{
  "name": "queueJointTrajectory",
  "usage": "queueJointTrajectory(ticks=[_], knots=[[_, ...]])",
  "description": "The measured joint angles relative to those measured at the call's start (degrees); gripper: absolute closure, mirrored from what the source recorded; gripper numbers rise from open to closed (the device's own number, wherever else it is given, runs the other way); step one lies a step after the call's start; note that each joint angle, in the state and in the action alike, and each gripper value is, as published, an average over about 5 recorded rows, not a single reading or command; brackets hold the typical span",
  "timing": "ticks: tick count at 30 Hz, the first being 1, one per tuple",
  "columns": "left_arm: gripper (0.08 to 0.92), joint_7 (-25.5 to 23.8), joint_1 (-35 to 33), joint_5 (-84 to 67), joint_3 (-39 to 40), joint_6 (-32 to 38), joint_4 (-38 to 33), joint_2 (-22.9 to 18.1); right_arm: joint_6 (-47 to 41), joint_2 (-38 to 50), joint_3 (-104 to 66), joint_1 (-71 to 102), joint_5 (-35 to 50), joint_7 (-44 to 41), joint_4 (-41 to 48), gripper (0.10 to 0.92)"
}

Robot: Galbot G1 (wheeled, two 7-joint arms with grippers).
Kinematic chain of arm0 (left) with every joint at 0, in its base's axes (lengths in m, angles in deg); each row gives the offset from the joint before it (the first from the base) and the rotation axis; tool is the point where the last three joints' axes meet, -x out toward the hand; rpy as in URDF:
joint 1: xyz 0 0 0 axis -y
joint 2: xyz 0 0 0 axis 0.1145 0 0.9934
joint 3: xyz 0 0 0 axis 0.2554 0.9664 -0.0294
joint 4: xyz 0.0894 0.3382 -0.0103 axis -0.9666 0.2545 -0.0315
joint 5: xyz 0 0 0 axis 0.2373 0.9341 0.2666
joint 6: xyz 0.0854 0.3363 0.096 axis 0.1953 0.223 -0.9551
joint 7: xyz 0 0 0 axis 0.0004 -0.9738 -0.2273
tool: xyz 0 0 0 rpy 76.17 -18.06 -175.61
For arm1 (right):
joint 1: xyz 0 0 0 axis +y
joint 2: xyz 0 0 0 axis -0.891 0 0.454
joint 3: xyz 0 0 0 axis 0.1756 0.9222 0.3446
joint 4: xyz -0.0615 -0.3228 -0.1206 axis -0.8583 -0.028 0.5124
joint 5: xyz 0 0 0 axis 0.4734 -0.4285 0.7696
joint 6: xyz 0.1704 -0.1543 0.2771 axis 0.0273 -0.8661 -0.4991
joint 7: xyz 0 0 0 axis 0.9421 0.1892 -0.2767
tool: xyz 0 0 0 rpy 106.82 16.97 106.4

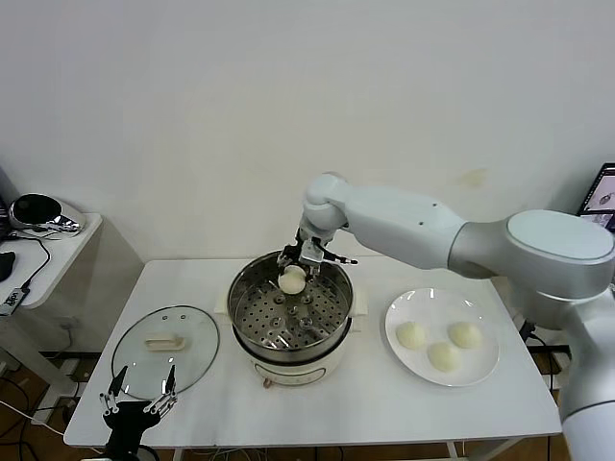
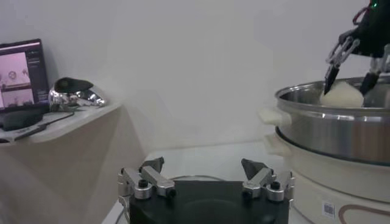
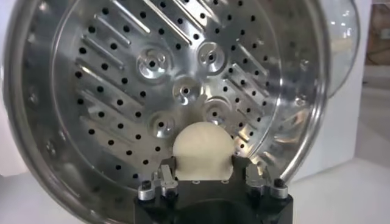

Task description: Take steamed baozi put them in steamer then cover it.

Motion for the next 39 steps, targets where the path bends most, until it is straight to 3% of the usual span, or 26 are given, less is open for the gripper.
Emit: queueJointTrajectory(ticks=[10,15,19,27,33,39], knots=[[0.177,0.12,0.03,0.02,-0.14,0.07,-0.06,-0.31,1.92,-1.20,-0.13,0.65,-3.08,1.96,2.14,0.234],[0.177,0.09,-0.11,0.11,-0.15,-0.01,-0.41,-0.44,-0.85,0.19,0.52,-1.84,1.01,0.55,-0.61,0.204],[0.177,-0.07,-0.18,0.17,-0.07,-0.34,-0.94,-0.42,-8.26,3.68,2.05,-6.40,8.66,-2.15,-7.04,0.203],[0.177,-0.27,-0.14,0.80,0.72,-0.63,-1.99,0.01,-31.46,16.50,6.85,-16.12,21.62,-6.20,-23.45,0.203],[0.177,-0.32,-0.29,1.48,1.53,-0.57,-2.56,0.00,-44.29,28.78,10.00,-19.09,25.21,-7.27,-33.47,0.203],[0.177,-0.31,-1.05,1.86,1.53,-0.26,-3.31,-0.02,-50.95,39.85,10.60,-17.95,25.12,-7.91,-38.90,0.203]])
